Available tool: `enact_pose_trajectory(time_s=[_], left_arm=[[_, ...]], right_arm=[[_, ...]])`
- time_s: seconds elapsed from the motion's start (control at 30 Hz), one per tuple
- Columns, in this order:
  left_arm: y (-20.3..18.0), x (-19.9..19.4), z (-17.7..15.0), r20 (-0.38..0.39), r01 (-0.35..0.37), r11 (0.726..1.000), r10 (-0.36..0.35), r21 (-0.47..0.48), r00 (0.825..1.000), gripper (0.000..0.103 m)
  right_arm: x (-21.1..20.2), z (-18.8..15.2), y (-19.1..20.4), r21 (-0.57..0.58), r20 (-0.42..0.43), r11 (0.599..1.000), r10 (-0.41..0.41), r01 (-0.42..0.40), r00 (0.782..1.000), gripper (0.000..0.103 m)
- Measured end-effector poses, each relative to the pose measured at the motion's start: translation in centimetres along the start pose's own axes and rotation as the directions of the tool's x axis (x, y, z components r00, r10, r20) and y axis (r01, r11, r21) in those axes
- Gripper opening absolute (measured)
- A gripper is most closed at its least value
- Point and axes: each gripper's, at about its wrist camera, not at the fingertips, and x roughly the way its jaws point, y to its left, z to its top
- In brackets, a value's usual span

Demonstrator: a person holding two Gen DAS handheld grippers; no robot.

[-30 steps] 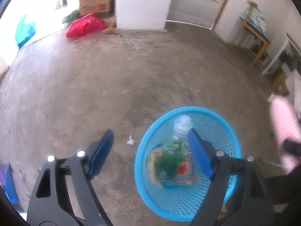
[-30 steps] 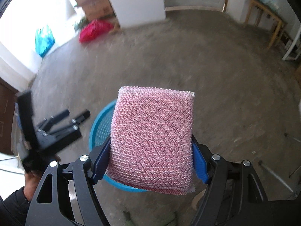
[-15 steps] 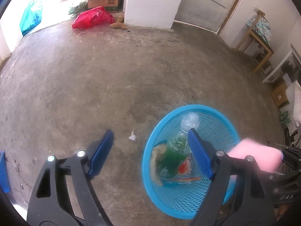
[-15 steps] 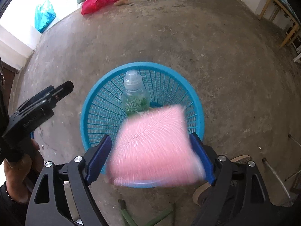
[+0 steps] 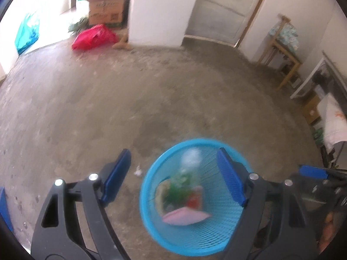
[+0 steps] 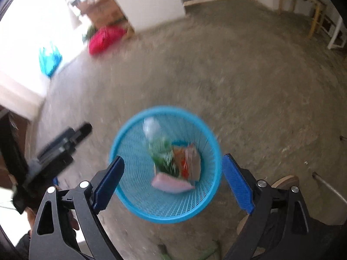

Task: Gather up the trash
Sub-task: 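Move both grippers back to the table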

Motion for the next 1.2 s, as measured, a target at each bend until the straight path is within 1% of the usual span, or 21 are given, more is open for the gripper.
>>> enact_pose_trajectory(time_s=[0.13, 0.2, 0.33, 0.4, 0.53, 0.57, 0.6, 0.63, 0.67, 0.73, 0.77, 0.8, 0.83, 0.87, 0.9, 0.93, 0.97, 1.0, 1.07, 1.13, 1.2], left_arm=[[-5.0, -1.4, 2.6, 0.050, 0.070, 0.994, -0.074, 0.087, 0.996, 0.077], [-9.3, -2.3, 4.2, 0.077, 0.119, 0.980, -0.133, 0.161, 0.988, 0.077], [-17.9, -4.1, 6.6, 0.107, 0.225, 0.930, -0.265, 0.290, 0.958, 0.078], [-23.5, -5.3, 7.5, 0.108, 0.293, 0.886, -0.351, 0.360, 0.930, 0.079], [-35.3, -7.8, 7.7, 0.056, 0.418, 0.754, -0.513, 0.507, 0.857, 0.081], [-39.5, -8.4, 7.5, 0.017, 0.463, 0.696, -0.563, 0.549, 0.826, 0.081], [-42.3, -8.8, 7.2, -0.011, 0.491, 0.654, -0.594, 0.575, 0.804, 0.081], [-45.8, -9.3, 6.8, -0.051, 0.522, 0.599, -0.626, 0.607, 0.778, 0.081], [-48.3, -9.8, 6.2, -0.074, 0.535, 0.562, -0.643, 0.631, 0.763, 0.081], [-54.0, -10.7, 5.1, -0.138, 0.567, 0.469, -0.676, 0.678, 0.724, 0.081], [-58.1, -11.3, 4.2, -0.183, 0.579, 0.406, -0.687, 0.707, 0.704, 0.081], [-60.7, -12.0, 3.3, -0.197, 0.577, 0.374, -0.691, 0.726, 0.695, 0.081], [-63.1, -12.8, 2.4, -0.223, 0.587, 0.336, -0.698, 0.737, 0.680, 0.081], [-66.3, -13.6, 1.1, -0.279, 0.615, 0.271, -0.709, 0.740, 0.648, 0.081], [-68.0, -14.3, -0.2, -0.307, 0.628, 0.234, -0.714, 0.743, 0.630, 0.081], [-70.4, -14.9, -1.6, -0.336, 0.636, 0.191, -0.717, 0.748, 0.611, 0.081], [-73.2, -15.7, -3.3, -0.373, 0.648, 0.140, -0.719, 0.748, 0.587, 0.082], [-75.9, -16.1, -4.9, -0.427, 0.674, 0.085, -0.713, 0.734, 0.556, 0.083], [-80.3, -16.2, -7.7, -0.485, 0.695, 0.018, -0.702, 0.719, 0.521, 0.084], [-85.1, -15.8, -10.4, -0.528, 0.704, -0.006, -0.666, 0.711, 0.527, 0.084], [-89.0, -15.0, -11.9, -0.569, 0.726, -0.011, -0.629, 0.688, 0.530, 0.084]], right_arm=[[-7.4, 2.3, -3.3, 0.048, 0.159, 0.999, 0.000, -0.008, 0.987, 0.093], [-12.7, 3.0, -6.7, 0.078, 0.251, 0.997, -0.029, 0.009, 0.968, 0.097], [-20.7, 2.5, -14.1, 0.153, 0.358, 0.986, -0.117, 0.065, 0.926, 0.097], [-25.3, 0.9, -19.4, 0.236, 0.402, 0.965, -0.202, 0.113, 0.893, 0.097], [-32.0, -3.2, -28.2, 0.385, 0.424, 0.900, -0.368, 0.203, 0.828, 0.097], [-33.8, -4.7, -30.8, 0.429, 0.414, 0.873, -0.418, 0.232, 0.809, 0.097], [-35.3, -6.1, -33.0, 0.466, 0.401, 0.846, -0.462, 0.258, 0.791, 0.097], [-36.3, -7.1, -34.5, 0.491, 0.390, 0.826, -0.494, 0.278, 0.777, 0.097], [-37.7, -8.6, -36.7, 0.524, 0.375, 0.794, -0.541, 0.309, 0.753, 0.097], [-39.7, -11.1, -40.2, 0.573, 0.359, 0.747, -0.600, 0.338, 0.715, 0.097], [-40.6, -12.7, -42.2, 0.609, 0.343, 0.712, -0.634, 0.349, 0.693, 0.097], [-41.4, -14.2, -44.0, 0.647, 0.327, 0.678, -0.660, 0.349, 0.676, 0.097], [-41.8, -15.3, -45.7, 0.675, 0.317, 0.655, -0.674, 0.341, 0.667, 0.097], [-42.5, -17.0, -47.6, 0.719, 0.298, 0.615, -0.695, 0.325, 0.655, 0.097], [-43.0, -18.7, -49.4, 0.759, 0.273, 0.572, -0.713, 0.310, 0.646, 0.097], [-43.2, -19.8, -50.6, 0.785, 0.255, 0.544, -0.719, 0.296, 0.646, 0.097], [-43.8, -21.7, -52.3, 0.826, 0.227, 0.495, -0.728, 0.267, 0.647, 0.097], [-44.2, -22.8, -53.1, 0.844, 0.220, 0.474, -0.733, 0.250, 0.644, 0.097], [-44.8, -25.1, -54.8, 0.878, 0.214, 0.429, -0.748, 0.213, 0.628, 0.097], [-44.7, -26.8, -55.9, 0.909, 0.172, 0.366, -0.765, 0.199, 0.620, 0.097], [-44.5, -28.7, -57.0, 0.939, 0.130, 0.298, -0.768, 0.171, 0.627, 0.097]])
